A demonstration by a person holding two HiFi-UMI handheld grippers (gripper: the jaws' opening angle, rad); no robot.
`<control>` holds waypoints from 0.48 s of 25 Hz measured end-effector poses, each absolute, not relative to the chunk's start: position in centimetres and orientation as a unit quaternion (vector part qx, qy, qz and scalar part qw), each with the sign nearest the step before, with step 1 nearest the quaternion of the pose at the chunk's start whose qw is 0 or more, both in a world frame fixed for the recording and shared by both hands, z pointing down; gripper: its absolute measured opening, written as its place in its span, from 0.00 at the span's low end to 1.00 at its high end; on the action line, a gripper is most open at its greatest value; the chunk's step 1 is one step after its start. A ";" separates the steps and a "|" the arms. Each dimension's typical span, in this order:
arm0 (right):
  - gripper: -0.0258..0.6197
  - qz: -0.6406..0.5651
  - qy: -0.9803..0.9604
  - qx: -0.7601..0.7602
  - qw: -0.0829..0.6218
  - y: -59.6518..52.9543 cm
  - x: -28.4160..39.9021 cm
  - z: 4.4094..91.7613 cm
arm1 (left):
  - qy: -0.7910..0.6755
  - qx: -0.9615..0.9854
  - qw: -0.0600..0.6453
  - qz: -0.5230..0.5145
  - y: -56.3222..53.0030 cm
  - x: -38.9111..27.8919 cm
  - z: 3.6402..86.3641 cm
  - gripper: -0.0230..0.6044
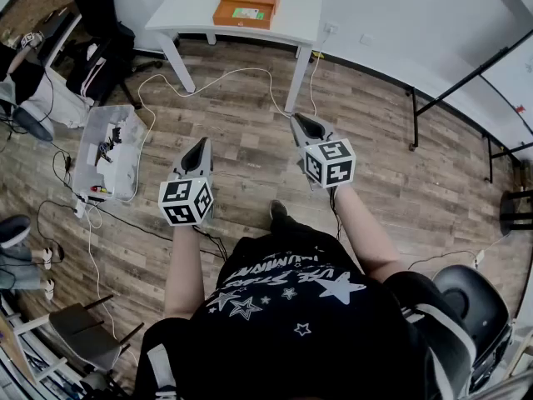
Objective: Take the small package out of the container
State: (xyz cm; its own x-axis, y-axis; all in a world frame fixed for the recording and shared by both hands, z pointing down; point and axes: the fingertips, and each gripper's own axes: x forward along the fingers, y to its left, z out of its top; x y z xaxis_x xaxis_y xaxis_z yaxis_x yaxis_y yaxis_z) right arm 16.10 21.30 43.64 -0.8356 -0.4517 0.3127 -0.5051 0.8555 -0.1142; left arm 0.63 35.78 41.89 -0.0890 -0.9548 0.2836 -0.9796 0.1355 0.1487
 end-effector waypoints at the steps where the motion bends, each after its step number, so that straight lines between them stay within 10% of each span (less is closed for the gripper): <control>1: 0.13 0.097 -0.953 0.249 0.140 21.1 16.0 43.6 | -0.737 0.656 0.158 0.040 35.5 0.6 41.9 0.07; 12: 0.13 0.109 -0.953 0.238 0.149 16.3 14.5 44.7 | -0.730 0.659 0.175 0.046 30.0 0.0 42.9 0.07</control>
State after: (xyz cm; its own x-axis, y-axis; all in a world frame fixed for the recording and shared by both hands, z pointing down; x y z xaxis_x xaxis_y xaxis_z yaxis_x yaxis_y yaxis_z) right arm 14.52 16.30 44.66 -0.8421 -0.4219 0.3360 -0.4869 0.8627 -0.1370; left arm -0.03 29.95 42.91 -0.0707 -0.9463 0.3156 -0.9783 0.1275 0.1633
